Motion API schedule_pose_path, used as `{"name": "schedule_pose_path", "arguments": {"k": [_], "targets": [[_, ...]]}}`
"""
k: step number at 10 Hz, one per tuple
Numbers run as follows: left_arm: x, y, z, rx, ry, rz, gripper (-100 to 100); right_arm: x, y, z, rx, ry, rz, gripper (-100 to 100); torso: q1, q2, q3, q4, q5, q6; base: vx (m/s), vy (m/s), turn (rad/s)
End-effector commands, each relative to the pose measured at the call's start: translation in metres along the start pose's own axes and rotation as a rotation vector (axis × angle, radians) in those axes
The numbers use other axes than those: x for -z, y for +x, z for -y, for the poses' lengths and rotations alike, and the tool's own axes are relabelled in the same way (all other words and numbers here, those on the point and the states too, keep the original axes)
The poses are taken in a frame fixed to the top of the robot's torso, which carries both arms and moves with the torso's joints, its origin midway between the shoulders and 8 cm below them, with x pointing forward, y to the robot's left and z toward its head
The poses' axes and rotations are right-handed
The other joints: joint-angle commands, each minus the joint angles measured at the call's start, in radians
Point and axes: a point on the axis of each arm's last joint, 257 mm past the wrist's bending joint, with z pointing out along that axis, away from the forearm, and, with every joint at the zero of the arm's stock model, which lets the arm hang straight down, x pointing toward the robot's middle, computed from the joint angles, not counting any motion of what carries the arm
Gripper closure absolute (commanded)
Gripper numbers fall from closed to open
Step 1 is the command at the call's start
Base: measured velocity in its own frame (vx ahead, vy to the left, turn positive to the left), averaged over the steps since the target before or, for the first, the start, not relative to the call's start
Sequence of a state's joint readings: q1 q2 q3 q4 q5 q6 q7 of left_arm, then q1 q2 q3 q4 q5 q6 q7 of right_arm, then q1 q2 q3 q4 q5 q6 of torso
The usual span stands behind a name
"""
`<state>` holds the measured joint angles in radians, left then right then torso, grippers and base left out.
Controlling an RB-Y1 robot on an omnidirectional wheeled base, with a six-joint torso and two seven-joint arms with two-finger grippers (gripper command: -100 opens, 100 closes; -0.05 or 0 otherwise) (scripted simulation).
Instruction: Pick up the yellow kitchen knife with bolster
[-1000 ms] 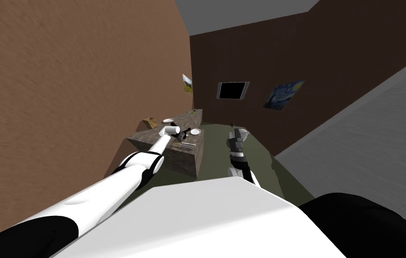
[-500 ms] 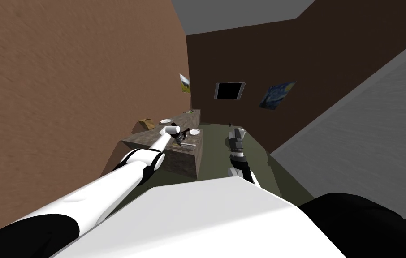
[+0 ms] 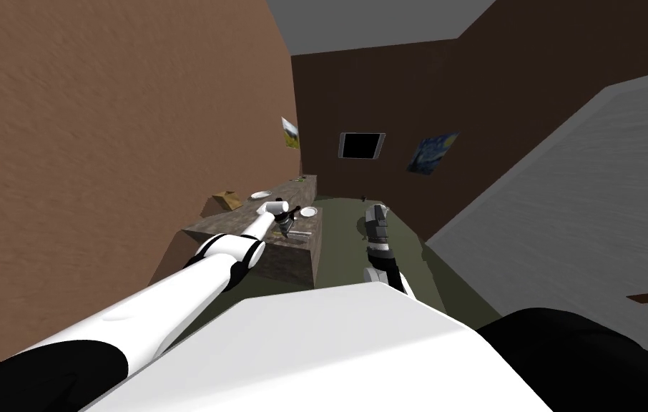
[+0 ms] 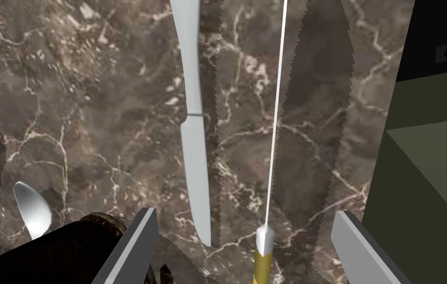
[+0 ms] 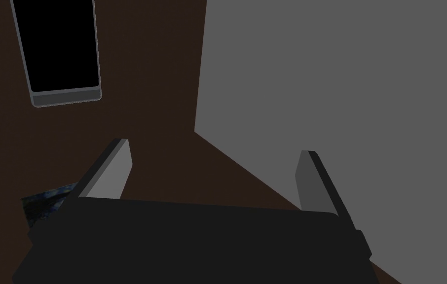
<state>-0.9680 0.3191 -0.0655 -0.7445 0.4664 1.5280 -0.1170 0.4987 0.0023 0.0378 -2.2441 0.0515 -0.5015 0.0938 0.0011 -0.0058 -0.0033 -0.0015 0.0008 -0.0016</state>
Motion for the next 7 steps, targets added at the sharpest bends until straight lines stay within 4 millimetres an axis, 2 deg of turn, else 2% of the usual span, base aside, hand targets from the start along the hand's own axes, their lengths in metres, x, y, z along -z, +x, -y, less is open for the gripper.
{"name": "schedule_pose_path", "arguments": {"k": [1,2,3,6,7], "targets": [[-0.004,0.001,-0.012,0.007,-0.043,-0.008,-100,0.0,0.0,0.0,0.0,0.0,0.0,0,0.0,0.0,0.0,0.0,0.0,0.0,0.04,0.024,-0.032],[-0.007,0.003,-0.024,0.014,-0.09,-0.018,-100,0.0,0.0,0.0,0.0,0.0,0.0,0,0.0,0.0,0.0,0.0,0.0,-0.001,0.031,0.021,-0.058],[-0.007,0.003,-0.024,0.014,-0.09,-0.018,-100,0.0,0.0,0.0,0.0,0.0,0.0,0,0.0,0.001,0.0,0.0,0.0,0.0,0.023,0.018,-0.035],[-0.013,0.008,-0.047,0.029,-0.179,-0.036,-100,0.0,0.0,0.0,0.0,0.0,0.0,0,0.0,0.0,0.0,0.0,0.0,0.0,0.036,0.017,-0.063],[-0.012,0.008,-0.042,0.026,-0.162,-0.033,-100,0.0,0.0,0.0,0.0,0.0,0.0,0,-0.001,0.0,0.0,0.0,0.0,0.0,0.016,0.004,-0.008]]}}
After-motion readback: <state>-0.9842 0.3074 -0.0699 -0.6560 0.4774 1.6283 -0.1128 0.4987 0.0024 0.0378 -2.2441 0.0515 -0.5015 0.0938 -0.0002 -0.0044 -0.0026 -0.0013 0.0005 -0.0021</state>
